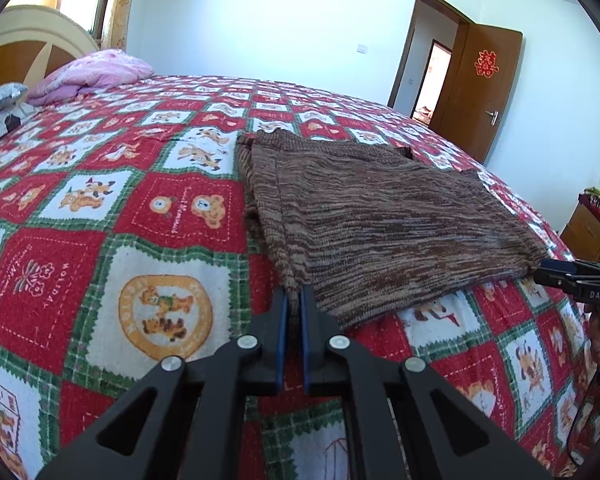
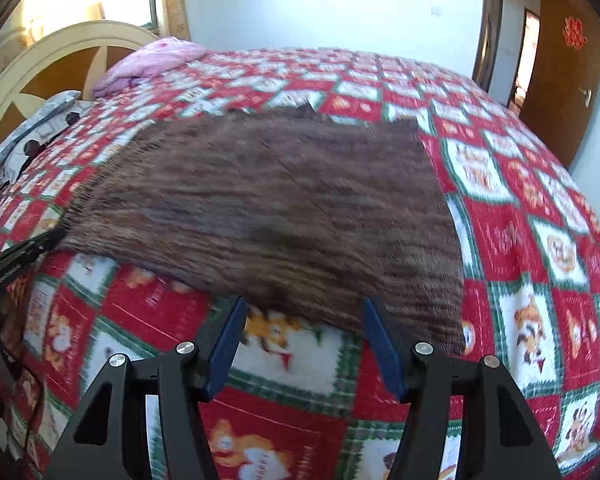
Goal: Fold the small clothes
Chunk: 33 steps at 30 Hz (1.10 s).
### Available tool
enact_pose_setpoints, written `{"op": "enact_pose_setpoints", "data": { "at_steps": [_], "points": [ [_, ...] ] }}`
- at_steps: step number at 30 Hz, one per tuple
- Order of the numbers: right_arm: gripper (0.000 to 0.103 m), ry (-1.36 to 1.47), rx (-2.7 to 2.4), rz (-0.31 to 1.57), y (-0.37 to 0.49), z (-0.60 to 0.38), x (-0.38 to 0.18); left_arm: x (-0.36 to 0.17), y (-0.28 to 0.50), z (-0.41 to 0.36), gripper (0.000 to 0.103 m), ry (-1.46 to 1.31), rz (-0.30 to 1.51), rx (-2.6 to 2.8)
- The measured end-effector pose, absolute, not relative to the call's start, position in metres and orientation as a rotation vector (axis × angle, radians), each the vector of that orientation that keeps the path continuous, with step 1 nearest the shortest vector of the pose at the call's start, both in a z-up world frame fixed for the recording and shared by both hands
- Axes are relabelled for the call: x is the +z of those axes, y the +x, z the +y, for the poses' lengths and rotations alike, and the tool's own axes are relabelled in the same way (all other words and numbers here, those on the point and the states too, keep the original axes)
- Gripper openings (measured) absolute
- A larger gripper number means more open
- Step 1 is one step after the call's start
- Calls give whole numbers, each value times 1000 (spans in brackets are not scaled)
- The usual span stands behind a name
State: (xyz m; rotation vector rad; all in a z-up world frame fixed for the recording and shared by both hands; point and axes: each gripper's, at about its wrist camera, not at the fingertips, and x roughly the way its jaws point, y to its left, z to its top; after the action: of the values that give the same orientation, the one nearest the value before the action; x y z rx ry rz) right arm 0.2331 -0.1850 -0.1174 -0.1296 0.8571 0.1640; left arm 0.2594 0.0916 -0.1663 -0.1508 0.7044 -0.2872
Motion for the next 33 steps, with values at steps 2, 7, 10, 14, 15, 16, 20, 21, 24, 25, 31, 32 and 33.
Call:
{"op": "enact_pose_setpoints", "data": {
  "at_steps": [2, 7, 10, 14, 15, 16, 20, 21, 24, 25, 31, 32, 33],
  "points": [
    [61, -139, 197, 825, 235, -171, -109, -164, 259, 95, 20, -166, 702, -272],
    [62, -237, 286, 806, 240, -119, -112, -143, 259, 112, 82, -211, 663, -204],
    [62, -322, 352, 780, 236, -80, -117, -134, 272, 121, 85, -178, 660, -165],
    [61, -425, 422, 745, 230, -28, -125, -135, 302, 131, 86, -117, 686, -97],
    [61, -451, 434, 735, 228, -17, -127, -138, 311, 134, 86, -120, 704, -86],
    [61, -478, 447, 725, 227, -6, -130, -141, 315, 138, 86, -134, 718, -87],
    [61, -558, 491, 693, 223, 34, -141, -160, 331, 151, 86, -237, 788, -96],
    [61, -570, 503, 691, 223, 44, -144, -161, 328, 153, 86, -247, 779, -104],
    [61, -614, 532, 678, 225, 71, -153, -159, 318, 151, 95, -251, 747, -141],
    [61, -630, 536, 670, 226, 76, -156, -159, 317, 149, 97, -244, 746, -150],
    [61, -593, 486, 637, 246, 90, -167, -159, 316, 154, 99, -276, 740, -173],
    [61, -572, 489, 643, 249, 87, -168, -160, 317, 154, 99, -279, 740, -174],
    [61, -556, 495, 652, 251, 85, -168, -160, 317, 153, 99, -275, 742, -171]
  ]
}}
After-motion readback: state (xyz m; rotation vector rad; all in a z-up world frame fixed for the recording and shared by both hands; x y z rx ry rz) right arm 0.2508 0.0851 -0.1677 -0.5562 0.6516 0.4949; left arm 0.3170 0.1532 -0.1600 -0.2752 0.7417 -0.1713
